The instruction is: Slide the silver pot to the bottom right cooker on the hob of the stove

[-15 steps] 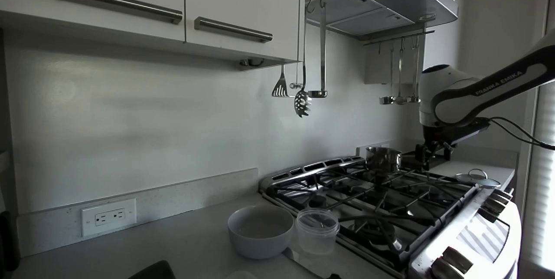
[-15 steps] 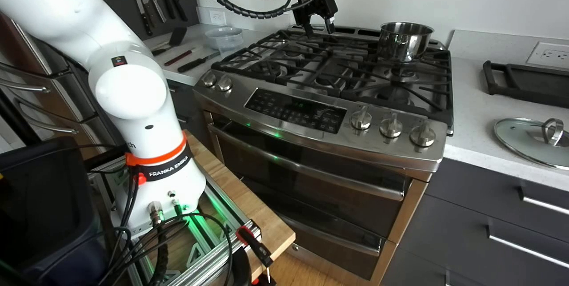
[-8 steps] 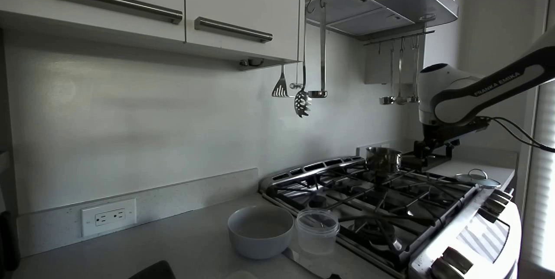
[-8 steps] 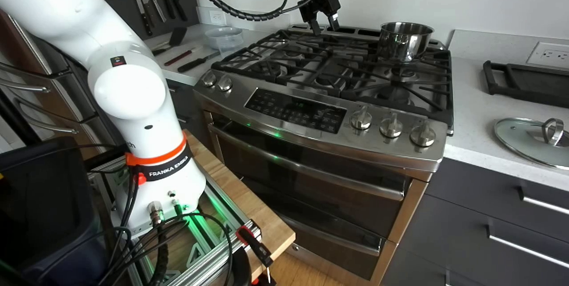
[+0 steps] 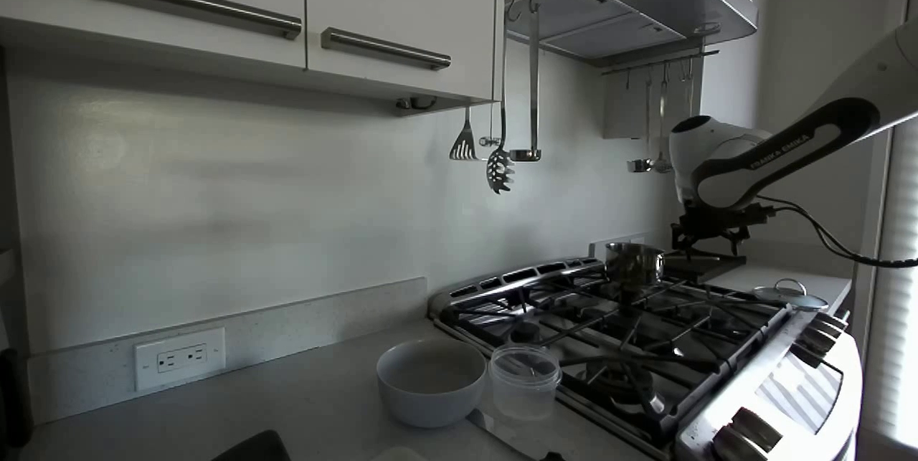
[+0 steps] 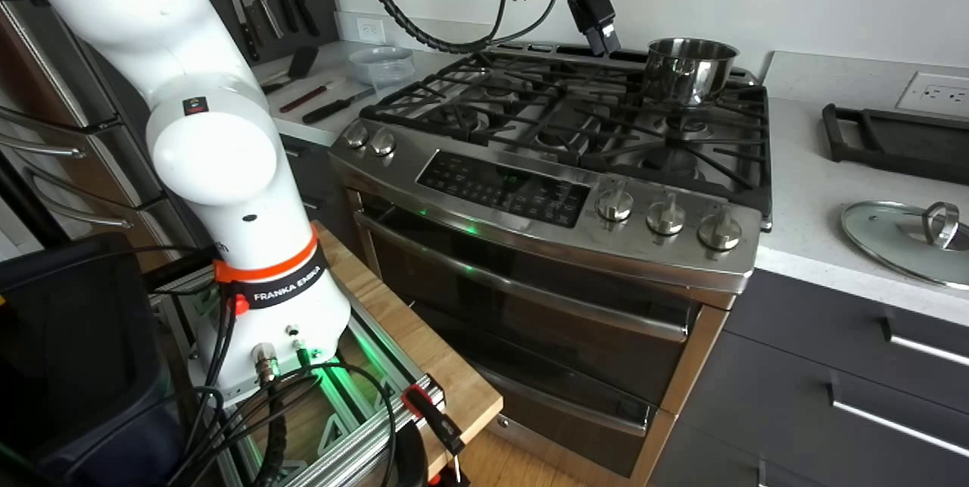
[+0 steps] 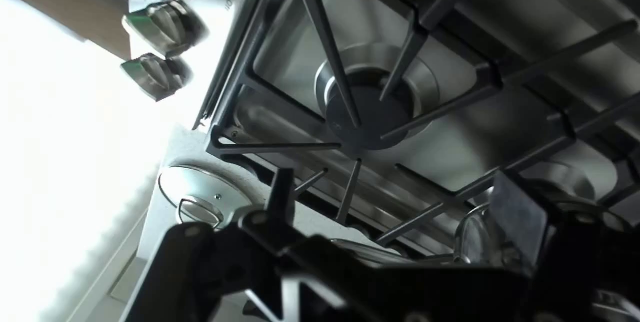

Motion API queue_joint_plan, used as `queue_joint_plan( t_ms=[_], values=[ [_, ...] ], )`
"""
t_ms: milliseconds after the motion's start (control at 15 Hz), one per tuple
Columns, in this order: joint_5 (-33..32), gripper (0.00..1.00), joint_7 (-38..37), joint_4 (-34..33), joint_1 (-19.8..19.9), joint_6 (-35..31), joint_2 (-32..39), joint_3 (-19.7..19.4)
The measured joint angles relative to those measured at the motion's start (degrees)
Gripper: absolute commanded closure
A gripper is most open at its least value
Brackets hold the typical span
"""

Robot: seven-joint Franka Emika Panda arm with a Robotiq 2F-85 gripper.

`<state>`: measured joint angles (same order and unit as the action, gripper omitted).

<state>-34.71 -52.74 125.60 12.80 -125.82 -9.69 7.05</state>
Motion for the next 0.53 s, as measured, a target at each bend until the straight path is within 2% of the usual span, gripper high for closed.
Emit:
queue_joint_plan(
  t_ms=[200, 533],
  values=[
    [-1.6, 0.0, -4.8, -5.4, -1.2, -1.1, 5.3, -1.2],
    [-1.2, 0.0, -5.8, -11.9, -3.4, -1.8, 10.5, -3.5]
  ],
)
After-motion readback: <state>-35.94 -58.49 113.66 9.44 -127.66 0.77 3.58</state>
